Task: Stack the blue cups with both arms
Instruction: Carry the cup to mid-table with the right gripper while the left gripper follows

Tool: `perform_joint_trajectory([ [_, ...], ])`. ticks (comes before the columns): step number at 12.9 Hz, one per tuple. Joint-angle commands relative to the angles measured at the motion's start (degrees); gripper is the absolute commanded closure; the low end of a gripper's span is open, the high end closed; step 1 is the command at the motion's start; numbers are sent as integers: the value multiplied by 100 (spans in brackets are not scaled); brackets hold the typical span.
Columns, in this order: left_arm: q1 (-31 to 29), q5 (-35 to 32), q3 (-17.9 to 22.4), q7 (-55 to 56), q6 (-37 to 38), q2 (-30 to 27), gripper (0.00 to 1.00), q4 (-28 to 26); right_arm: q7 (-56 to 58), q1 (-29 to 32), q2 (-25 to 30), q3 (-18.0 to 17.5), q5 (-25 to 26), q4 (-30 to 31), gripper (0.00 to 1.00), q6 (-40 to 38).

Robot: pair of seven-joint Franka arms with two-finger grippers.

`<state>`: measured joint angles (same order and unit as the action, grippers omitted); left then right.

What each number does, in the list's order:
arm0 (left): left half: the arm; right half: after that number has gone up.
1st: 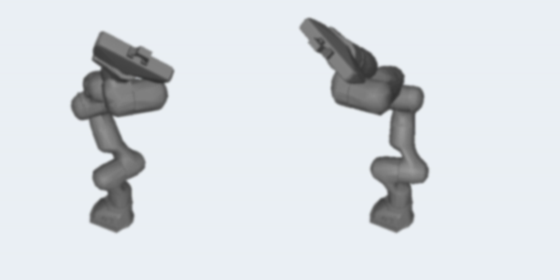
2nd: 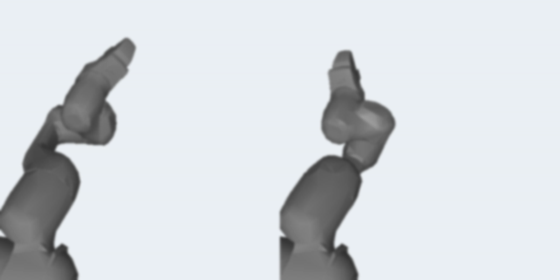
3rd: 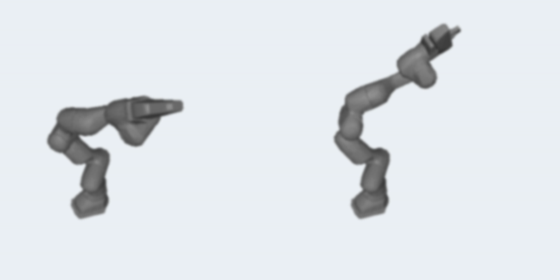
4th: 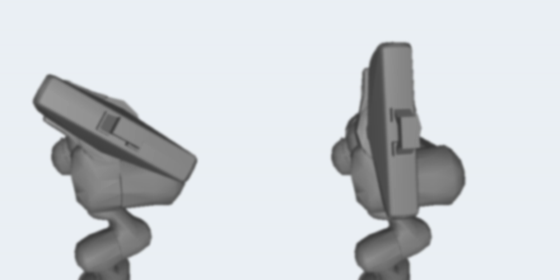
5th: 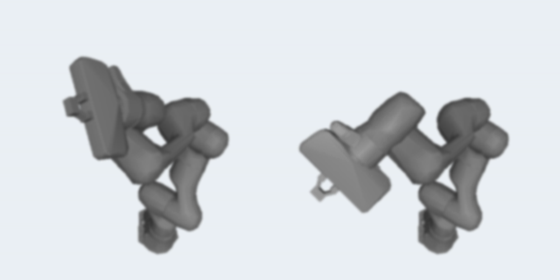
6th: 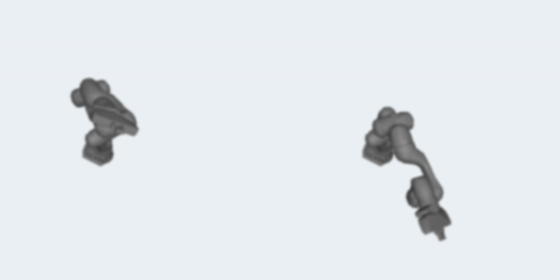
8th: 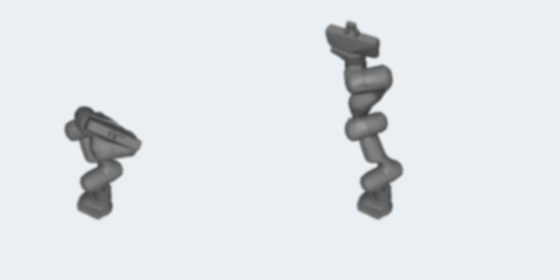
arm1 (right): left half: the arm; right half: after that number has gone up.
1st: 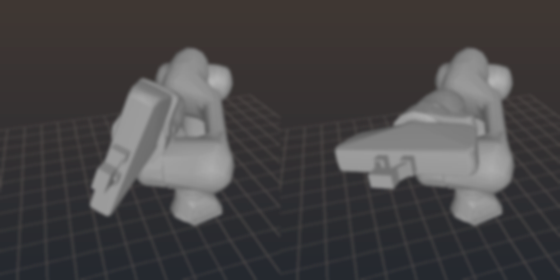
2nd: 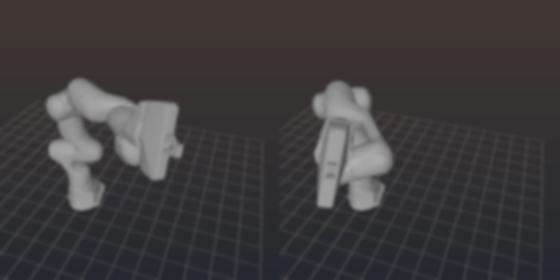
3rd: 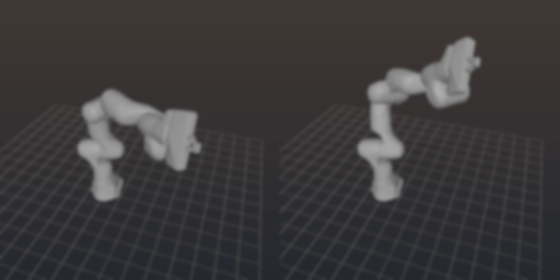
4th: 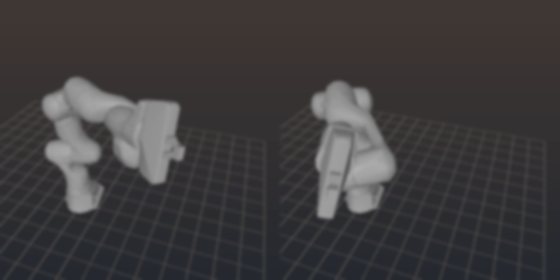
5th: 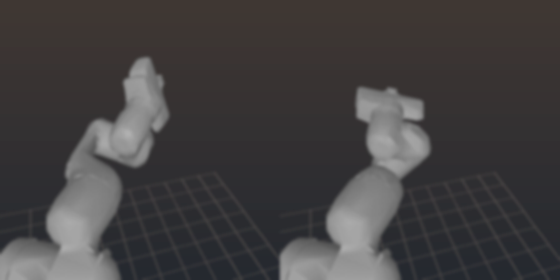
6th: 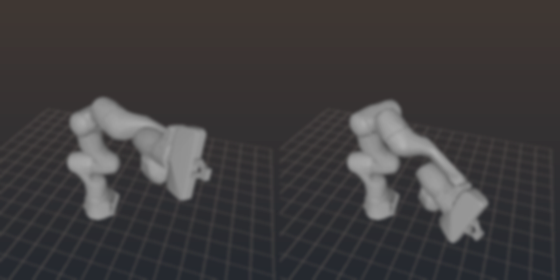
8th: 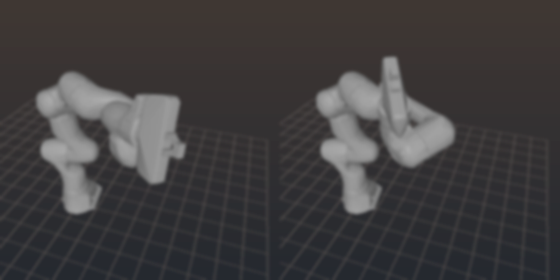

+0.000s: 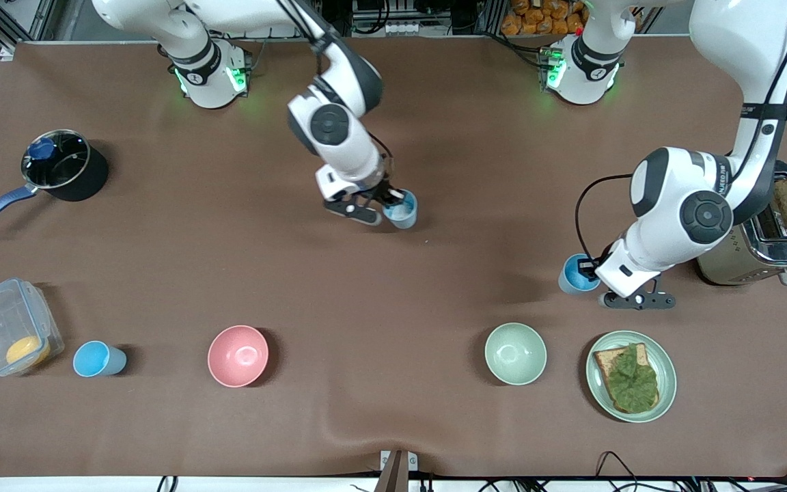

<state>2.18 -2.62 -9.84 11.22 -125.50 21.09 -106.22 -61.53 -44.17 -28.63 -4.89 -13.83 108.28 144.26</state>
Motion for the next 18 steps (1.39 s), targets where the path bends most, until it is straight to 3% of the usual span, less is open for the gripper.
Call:
perform_joint_trajectory([
  [1, 80, 16, -105, 352, 148, 27, 100, 136, -430, -153, -389, 111, 266, -360, 100, 85],
  [2, 89, 16, -184, 502, 148, 27, 100, 145, -448, -144, -389, 111, 327, -369, 94, 76],
  [5, 107, 16, -431, 889, 148, 44, 100, 127, -439, -144, -346, 207, 407, -369, 41, 6],
  [7, 98, 16, -606, 1030, 148, 27, 100, 127, -413, -74, -171, 269, 433, -404, 20, -378],
  [11, 80, 16, -1142, 1758, 166, -79, 100, 136, -212, 136, 85, 568, 513, -1141, 2, -1967],
  [14, 71, 16, -1581, 2329, 192, -167, 100, 127, -1, 706, 541, 577, 504, -1213, 0, -2436],
  [18, 281, -19, -2066, 3735, 184, -44, 100, 206, 1080, 1699, 1034, 568, 434, -1257, 0, -3342],
])
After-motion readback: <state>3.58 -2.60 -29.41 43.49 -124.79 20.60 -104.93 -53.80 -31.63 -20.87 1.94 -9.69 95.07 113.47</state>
